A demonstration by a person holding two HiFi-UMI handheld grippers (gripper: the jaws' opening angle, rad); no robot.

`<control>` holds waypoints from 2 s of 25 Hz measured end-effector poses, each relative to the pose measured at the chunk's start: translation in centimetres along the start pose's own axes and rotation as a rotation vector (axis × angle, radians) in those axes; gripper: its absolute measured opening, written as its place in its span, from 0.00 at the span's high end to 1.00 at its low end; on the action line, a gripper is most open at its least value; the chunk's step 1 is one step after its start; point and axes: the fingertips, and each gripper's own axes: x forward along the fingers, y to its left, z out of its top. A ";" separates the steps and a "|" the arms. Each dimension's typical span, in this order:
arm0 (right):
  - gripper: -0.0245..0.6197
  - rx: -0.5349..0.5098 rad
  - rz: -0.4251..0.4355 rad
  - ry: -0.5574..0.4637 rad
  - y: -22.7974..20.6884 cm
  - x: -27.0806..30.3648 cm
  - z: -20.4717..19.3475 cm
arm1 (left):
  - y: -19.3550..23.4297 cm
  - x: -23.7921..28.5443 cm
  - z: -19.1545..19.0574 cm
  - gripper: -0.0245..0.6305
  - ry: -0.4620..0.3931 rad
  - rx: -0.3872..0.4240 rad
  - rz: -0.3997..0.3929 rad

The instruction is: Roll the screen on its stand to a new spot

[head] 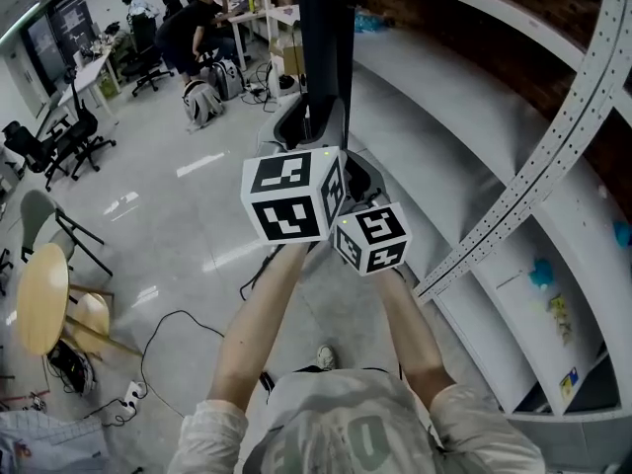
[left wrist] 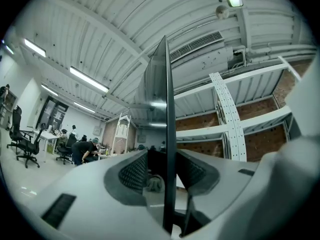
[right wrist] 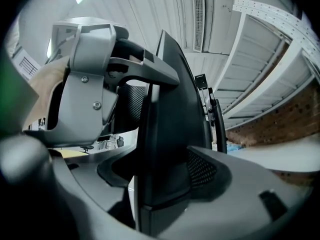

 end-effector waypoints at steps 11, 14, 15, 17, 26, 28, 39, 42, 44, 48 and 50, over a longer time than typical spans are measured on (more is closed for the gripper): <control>0.51 0.006 0.005 -0.024 5.2 -12.7 2.6 | -8.8 -10.8 1.5 0.69 -0.013 0.003 0.003; 0.51 0.004 0.003 -0.027 7.0 -15.6 3.2 | -10.4 -13.8 2.0 0.69 -0.017 -0.002 0.000; 0.51 0.005 0.003 -0.027 7.6 -16.6 3.3 | -11.0 -14.8 2.1 0.69 -0.017 -0.003 0.000; 0.51 0.003 0.000 -0.032 8.6 -18.6 3.8 | -12.3 -16.6 2.4 0.69 -0.022 -0.006 -0.005; 0.51 -0.012 -0.017 -0.034 12.6 -27.4 5.5 | -18.1 -24.3 3.4 0.69 -0.037 -0.034 -0.044; 0.51 -0.014 -0.023 -0.028 13.2 -29.2 5.6 | -19.4 -25.7 3.4 0.69 -0.036 -0.039 -0.053; 0.51 -0.018 -0.055 -0.012 17.4 -39.5 7.6 | -26.6 -34.4 4.5 0.68 -0.028 -0.056 -0.121; 0.51 -0.014 -0.060 -0.013 18.3 -42.4 7.9 | -28.6 -36.7 4.5 0.68 -0.027 -0.062 -0.141; 0.51 -0.014 -0.069 -0.022 18.9 -44.1 8.4 | -29.9 -38.1 4.7 0.67 -0.031 -0.063 -0.160; 0.51 -0.016 -0.081 -0.030 20.2 -47.1 9.1 | -32.0 -40.6 5.2 0.67 -0.037 -0.065 -0.186; 0.51 -0.015 -0.082 -0.031 20.6 -48.5 9.3 | -33.0 -41.8 5.3 0.67 -0.039 -0.071 -0.192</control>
